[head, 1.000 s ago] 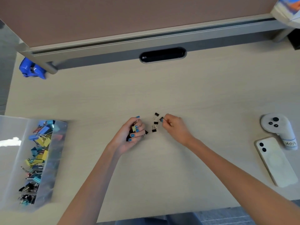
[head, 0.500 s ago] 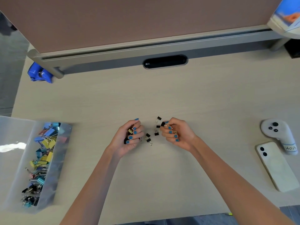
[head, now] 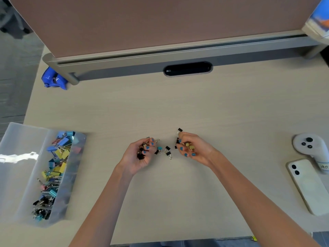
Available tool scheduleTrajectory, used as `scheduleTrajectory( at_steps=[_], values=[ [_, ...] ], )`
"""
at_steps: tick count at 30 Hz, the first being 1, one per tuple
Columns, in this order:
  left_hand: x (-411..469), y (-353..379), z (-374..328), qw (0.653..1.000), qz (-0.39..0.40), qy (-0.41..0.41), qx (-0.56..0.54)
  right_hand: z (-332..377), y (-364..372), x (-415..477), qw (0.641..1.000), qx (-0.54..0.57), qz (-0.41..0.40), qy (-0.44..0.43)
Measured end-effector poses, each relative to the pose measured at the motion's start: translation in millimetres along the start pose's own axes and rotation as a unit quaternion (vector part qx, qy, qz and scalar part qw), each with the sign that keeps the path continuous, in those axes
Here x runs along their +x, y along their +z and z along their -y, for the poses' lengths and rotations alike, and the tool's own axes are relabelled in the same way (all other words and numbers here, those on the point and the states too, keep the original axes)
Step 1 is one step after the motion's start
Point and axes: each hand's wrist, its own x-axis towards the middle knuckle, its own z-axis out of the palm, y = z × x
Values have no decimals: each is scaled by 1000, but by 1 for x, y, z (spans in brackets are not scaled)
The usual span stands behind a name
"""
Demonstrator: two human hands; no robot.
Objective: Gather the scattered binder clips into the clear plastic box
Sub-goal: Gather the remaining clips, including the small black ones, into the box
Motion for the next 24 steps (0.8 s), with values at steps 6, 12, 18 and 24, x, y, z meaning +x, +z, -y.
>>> scheduleTrajectory(
  at_steps=[6, 12, 18, 24],
  values=[
    [-13, 3, 6, 983, -149, 87, 65, 0, 3, 0, 998, -55, -6, 0],
    [-15, -3, 2, 967, -205, 101, 116, -2, 6, 5, 998, -28, -49, 26],
    [-18, -3, 5, 954, -227, 96, 170, -9, 13, 10, 983, -134, -128, -6],
    [-43, -1, 5, 947, -241, 117, 180, -22, 52, 9, 987, -67, -144, 23]
  ],
)
